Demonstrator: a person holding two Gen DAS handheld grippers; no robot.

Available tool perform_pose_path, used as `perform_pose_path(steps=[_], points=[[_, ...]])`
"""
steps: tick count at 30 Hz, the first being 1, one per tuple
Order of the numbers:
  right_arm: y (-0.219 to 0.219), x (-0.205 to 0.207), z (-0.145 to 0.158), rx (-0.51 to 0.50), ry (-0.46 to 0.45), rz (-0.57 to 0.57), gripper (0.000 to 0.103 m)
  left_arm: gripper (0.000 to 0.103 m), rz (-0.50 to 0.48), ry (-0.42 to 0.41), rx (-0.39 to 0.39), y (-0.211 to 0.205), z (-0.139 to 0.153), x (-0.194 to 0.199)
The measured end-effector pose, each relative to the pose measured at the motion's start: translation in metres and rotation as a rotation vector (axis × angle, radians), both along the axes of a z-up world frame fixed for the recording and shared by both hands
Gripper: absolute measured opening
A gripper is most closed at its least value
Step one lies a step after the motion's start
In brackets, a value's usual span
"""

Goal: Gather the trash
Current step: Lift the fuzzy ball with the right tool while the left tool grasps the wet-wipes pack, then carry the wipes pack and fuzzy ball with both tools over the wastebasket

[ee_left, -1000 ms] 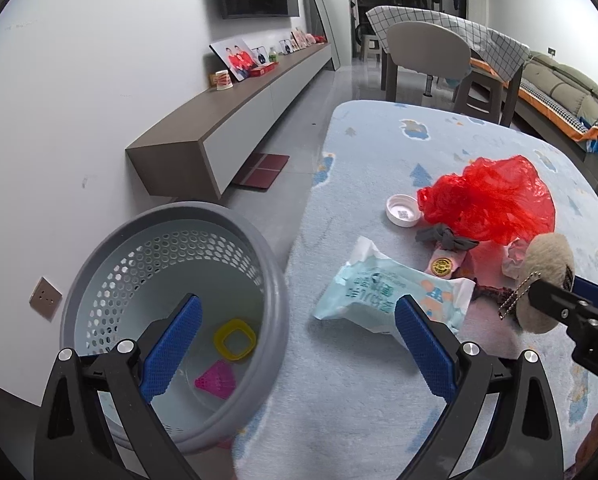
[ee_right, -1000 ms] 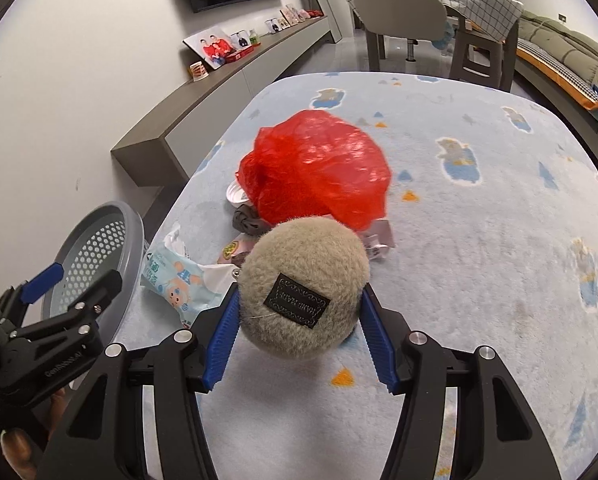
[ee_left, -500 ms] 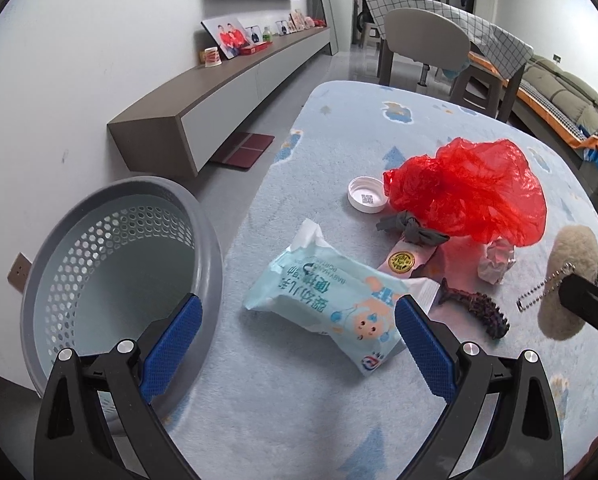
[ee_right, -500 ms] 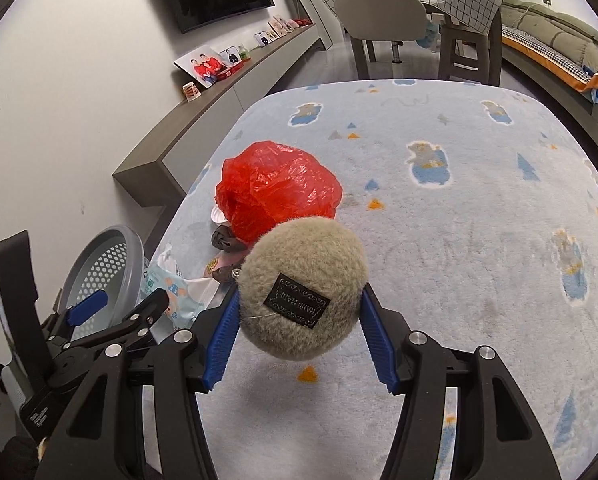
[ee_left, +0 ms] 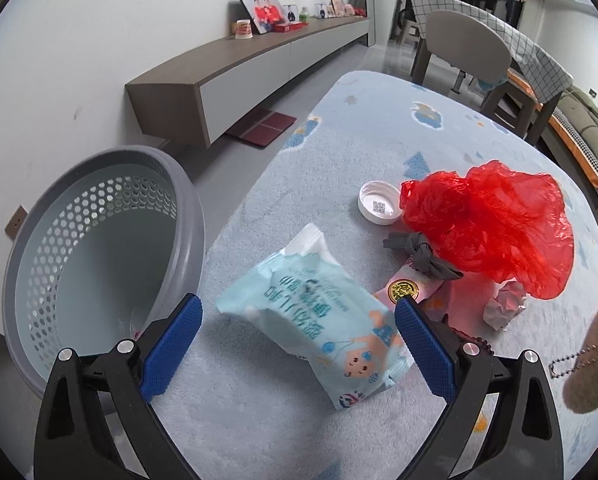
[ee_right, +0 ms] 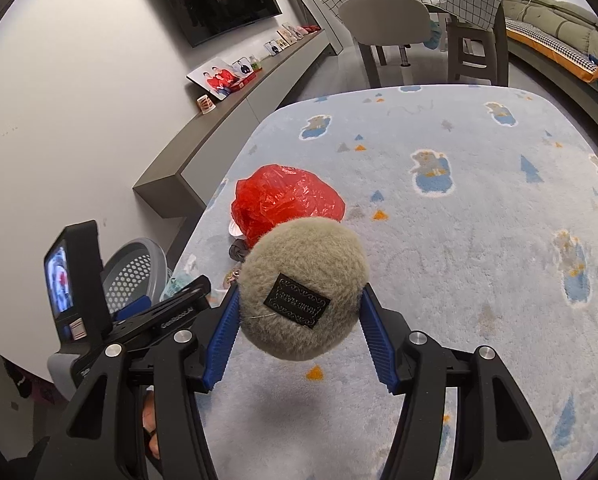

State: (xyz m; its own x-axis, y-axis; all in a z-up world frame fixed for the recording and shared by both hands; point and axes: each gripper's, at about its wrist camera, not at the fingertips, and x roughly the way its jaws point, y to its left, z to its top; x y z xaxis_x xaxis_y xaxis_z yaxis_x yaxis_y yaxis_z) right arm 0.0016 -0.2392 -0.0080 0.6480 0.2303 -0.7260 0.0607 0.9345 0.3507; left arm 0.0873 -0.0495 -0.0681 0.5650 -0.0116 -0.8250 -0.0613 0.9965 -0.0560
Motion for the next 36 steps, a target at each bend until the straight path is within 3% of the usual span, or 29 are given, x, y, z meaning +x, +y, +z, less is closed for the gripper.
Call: perform_pose_path(steps=[14,17,22,36], points=[[-0.007,-0.003,0.003,0.016,-0.009,-0.005,0.056,0.095,-0.006,0.023,0.027,-0.013,-0.018,0.012],[-0.007,-0.001,0.0,0.015,-0.002,-0.007,0.056,0.086,-0.022,0.018,0.02,-0.016,-0.018,0.011],[-0.003,0.002,-0.002,0.005,0.006,-0.007,0.056,0.063,-0.071,0.008,0.005,-0.019,-0.015,0.004],[0.007,0.005,-0.003,-0.016,0.003,0.011,0.056,0.054,-0.107,-0.021,0.013,-0.009,0.0,-0.012]])
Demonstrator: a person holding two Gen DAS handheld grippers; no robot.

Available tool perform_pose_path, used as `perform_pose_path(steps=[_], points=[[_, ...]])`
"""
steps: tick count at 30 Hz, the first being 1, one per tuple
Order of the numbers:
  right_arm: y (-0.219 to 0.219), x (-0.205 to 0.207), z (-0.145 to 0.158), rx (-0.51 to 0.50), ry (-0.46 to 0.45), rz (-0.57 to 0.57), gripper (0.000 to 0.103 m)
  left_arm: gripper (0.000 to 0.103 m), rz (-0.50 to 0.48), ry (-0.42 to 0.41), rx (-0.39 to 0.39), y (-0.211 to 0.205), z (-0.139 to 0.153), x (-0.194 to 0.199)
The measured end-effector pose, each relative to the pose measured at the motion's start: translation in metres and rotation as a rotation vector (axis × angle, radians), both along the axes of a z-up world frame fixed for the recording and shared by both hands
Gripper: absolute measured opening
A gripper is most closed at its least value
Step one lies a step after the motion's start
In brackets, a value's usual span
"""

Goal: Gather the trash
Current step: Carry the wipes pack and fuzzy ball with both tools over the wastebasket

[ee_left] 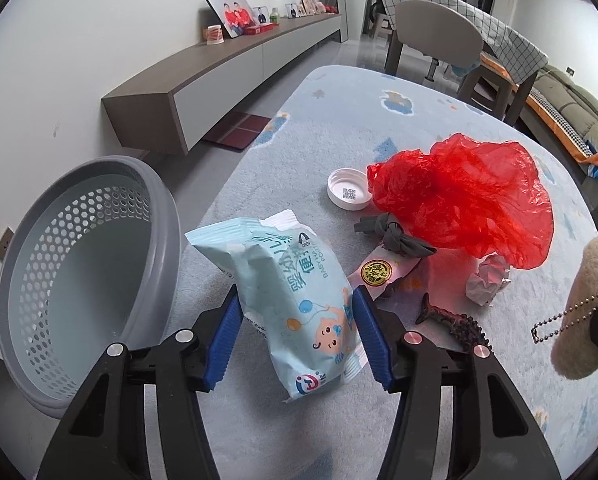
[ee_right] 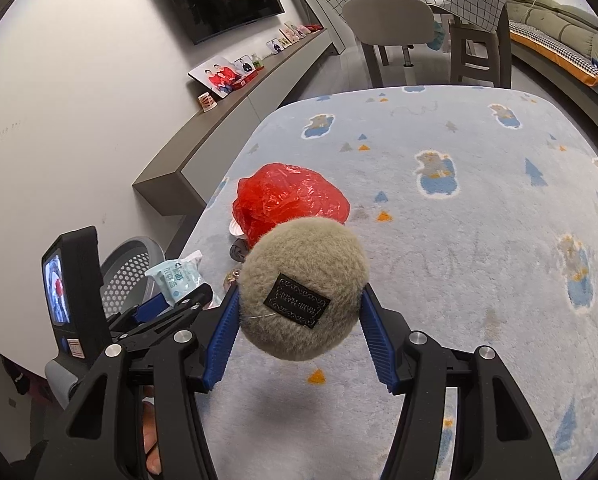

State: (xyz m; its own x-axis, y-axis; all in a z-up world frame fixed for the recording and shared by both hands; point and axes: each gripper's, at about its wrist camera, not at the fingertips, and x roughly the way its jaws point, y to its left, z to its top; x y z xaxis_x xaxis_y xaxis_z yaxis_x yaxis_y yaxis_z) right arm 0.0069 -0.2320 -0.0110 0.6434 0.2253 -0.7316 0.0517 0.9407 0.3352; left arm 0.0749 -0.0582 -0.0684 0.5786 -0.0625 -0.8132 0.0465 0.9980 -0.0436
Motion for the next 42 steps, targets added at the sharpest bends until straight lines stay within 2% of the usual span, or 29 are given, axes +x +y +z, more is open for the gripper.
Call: perform_pose_path(steps=[15,25,37,42], points=[[0.023,0.009,-0.001,-0.038,-0.006,0.019,0.056,0.054,-0.073,-0.095,0.028,0.018,0.028,-0.037],[0.047,0.014,-0.001,-0.062,-0.011,0.042,0.056,0.053,-0.078,-0.149,0.023,0.047,0.05,-0.055],[0.095,0.029,0.006,-0.062,-0.033,0.115,0.056,0.053,-0.011,-0.18,-0.012,0.106,0.072,-0.065],[0.126,0.036,0.008,-0.049,-0.042,0.165,0.056,0.053,0.03,-0.186,0.01,0.135,0.077,-0.063]])
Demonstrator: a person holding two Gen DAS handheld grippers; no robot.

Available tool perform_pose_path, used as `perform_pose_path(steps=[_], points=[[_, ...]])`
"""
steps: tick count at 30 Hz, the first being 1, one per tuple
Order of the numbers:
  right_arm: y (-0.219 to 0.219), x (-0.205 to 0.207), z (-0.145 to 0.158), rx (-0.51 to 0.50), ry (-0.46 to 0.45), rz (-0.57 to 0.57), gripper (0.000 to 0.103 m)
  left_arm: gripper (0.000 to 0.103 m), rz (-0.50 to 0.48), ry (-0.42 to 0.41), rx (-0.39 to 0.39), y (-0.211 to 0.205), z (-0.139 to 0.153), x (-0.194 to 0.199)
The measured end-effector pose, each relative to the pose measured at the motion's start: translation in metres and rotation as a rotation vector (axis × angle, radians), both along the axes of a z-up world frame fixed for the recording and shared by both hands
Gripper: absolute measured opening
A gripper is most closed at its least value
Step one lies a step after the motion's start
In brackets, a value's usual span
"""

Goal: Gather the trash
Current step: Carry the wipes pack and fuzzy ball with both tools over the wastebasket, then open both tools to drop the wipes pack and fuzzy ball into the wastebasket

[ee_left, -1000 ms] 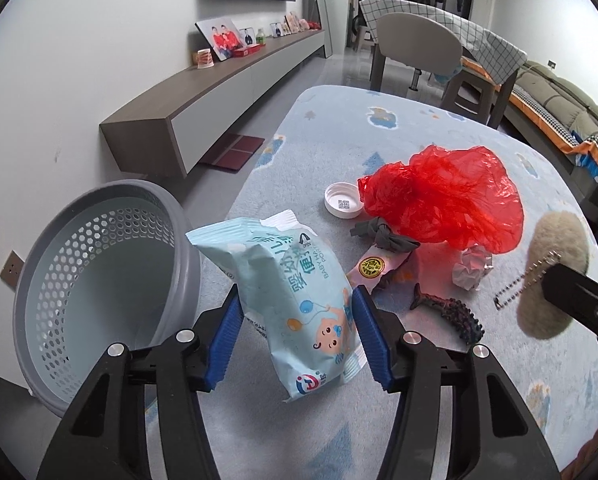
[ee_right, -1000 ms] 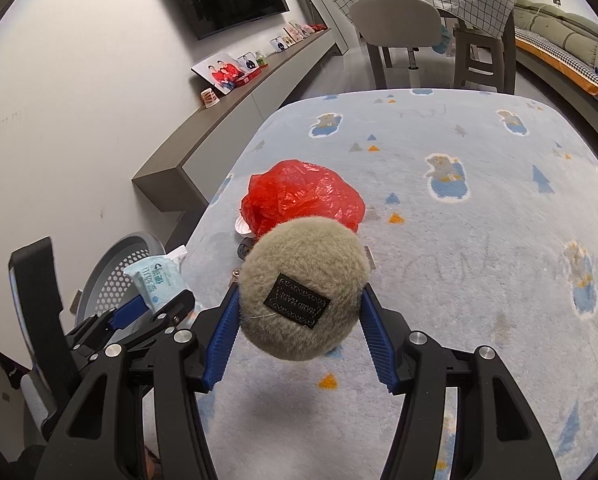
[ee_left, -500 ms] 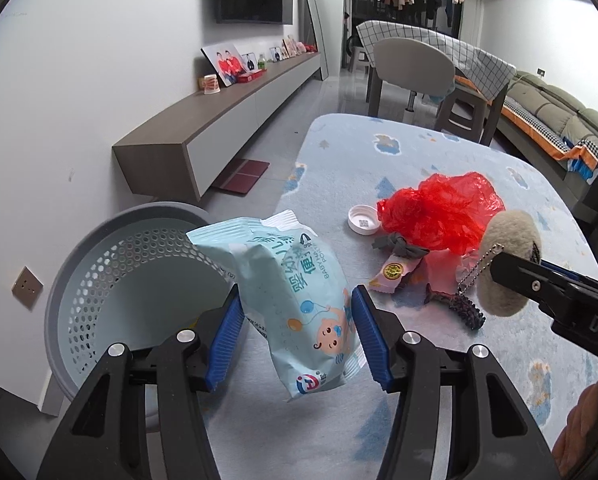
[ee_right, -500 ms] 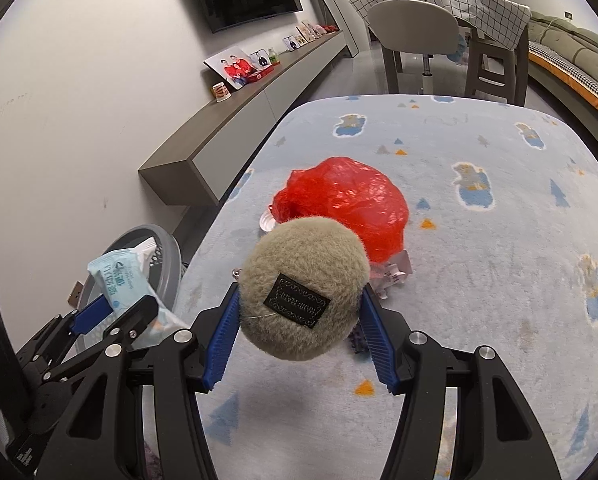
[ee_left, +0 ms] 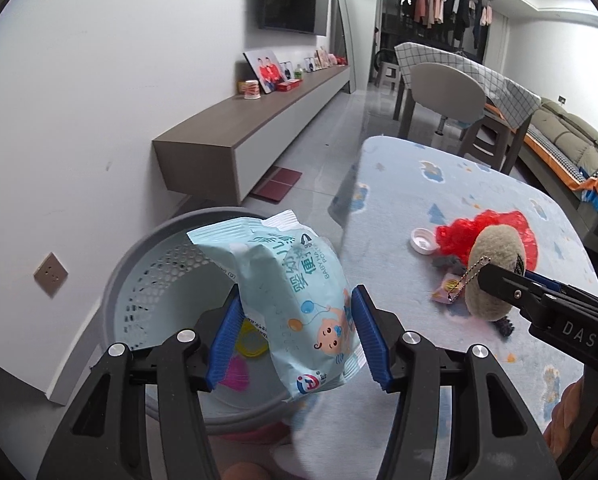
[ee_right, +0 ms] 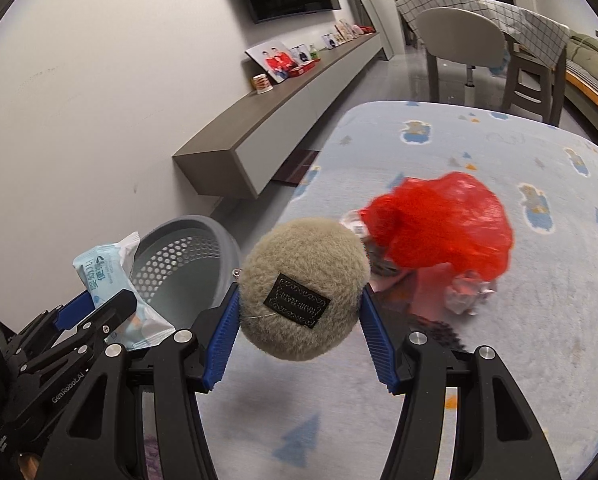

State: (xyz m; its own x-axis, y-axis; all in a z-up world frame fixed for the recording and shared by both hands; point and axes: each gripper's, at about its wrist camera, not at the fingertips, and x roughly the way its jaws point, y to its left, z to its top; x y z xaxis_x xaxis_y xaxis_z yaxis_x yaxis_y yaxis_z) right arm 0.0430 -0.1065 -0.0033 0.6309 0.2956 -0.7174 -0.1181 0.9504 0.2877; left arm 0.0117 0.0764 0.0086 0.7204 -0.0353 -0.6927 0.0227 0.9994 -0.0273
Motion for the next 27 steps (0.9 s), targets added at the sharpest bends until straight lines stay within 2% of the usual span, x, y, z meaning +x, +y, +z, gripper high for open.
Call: perform_pose_path(steps=[5,11,16,21,23,24,25,27], points=[[0.037,0.012,-0.003,0.008,0.006,0.068,0.056,0.053,0.053,0.0,0.034,0.032,0.001,0.006],[0.087,0.025,-0.015,-0.033,0.034,0.164,0.056,0.053,0.127,0.009,0.048,0.07,-0.004,0.011],[0.123,0.034,-0.023,-0.042,0.059,0.239,0.056,0.053,0.157,0.032,0.055,0.089,-0.014,0.015],[0.14,0.041,-0.03,-0.061,0.072,0.28,0.057,0.055,0.175,0.049,0.068,0.099,-0.022,0.017],[0.143,0.044,-0.032,-0.056,0.085,0.296,0.062,0.056,0.185,0.055,0.063,0.104,-0.023,0.018],[0.144,0.045,-0.032,-0.053,0.088,0.301,0.07,0.061,0.189,0.057,0.062,0.106,-0.024,0.018],[0.145,0.045,-0.031,-0.052,0.081,0.303,0.073,0.067,0.192,0.058,0.058,0.107,-0.025,0.018],[0.147,0.045,-0.028,-0.061,0.061,0.306,0.073,0.07,0.203,0.053,0.052,0.11,-0.024,0.017]])
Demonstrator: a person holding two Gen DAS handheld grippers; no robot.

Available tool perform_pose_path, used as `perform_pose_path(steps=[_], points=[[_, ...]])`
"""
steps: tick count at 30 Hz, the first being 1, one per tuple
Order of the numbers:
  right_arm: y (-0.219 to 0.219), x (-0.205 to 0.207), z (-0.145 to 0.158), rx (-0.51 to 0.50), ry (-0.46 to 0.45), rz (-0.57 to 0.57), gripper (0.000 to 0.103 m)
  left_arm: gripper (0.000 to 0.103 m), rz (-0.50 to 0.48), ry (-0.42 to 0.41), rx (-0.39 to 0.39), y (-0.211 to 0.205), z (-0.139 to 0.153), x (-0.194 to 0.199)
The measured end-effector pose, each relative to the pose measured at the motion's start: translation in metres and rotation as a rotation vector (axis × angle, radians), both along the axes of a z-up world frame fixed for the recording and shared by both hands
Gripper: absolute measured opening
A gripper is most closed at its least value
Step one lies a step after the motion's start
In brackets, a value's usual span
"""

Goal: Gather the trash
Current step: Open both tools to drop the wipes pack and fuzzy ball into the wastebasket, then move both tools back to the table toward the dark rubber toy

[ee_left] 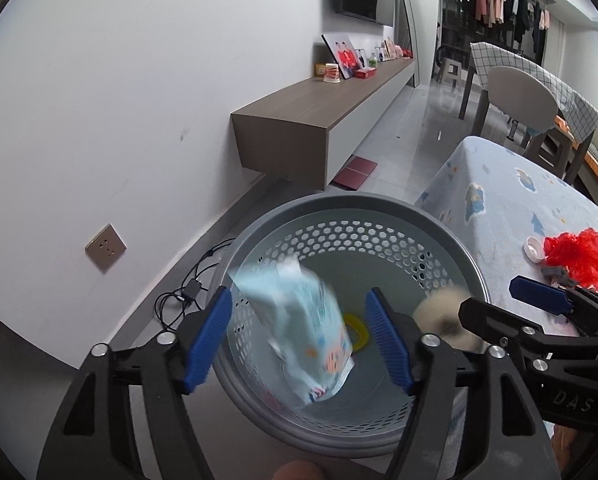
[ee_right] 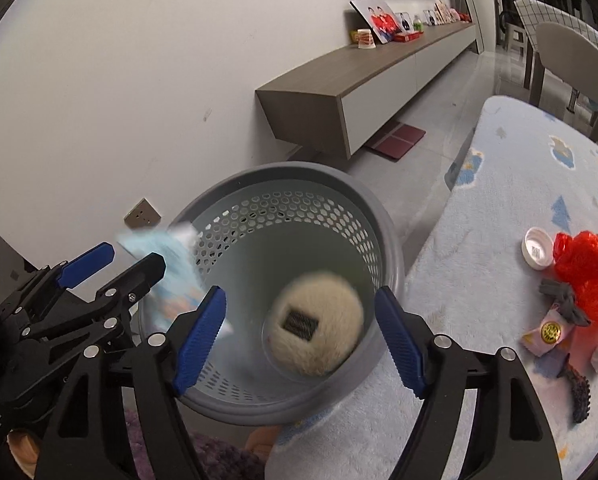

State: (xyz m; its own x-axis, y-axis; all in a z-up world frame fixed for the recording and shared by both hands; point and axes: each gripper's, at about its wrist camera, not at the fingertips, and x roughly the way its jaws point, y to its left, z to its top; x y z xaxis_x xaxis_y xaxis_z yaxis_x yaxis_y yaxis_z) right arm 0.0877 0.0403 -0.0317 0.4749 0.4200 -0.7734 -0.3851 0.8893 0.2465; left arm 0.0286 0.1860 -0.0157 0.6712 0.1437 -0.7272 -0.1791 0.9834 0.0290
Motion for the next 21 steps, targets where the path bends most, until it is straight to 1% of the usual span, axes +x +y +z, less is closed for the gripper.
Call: perform_pose_path(steps=[8,21], points=[[-0.004,0.0,-0.001,-0.001,-0.002,-0.02,0.073,0.073,0.016,-0.001,0.001,0.002,0.0,-0.001],[-0.01,-0.005,0.001,0.011,-0.018,-0.044,0.073,0.075,0.026,-0.016,0.026,-0.002,0.001,-0.003]])
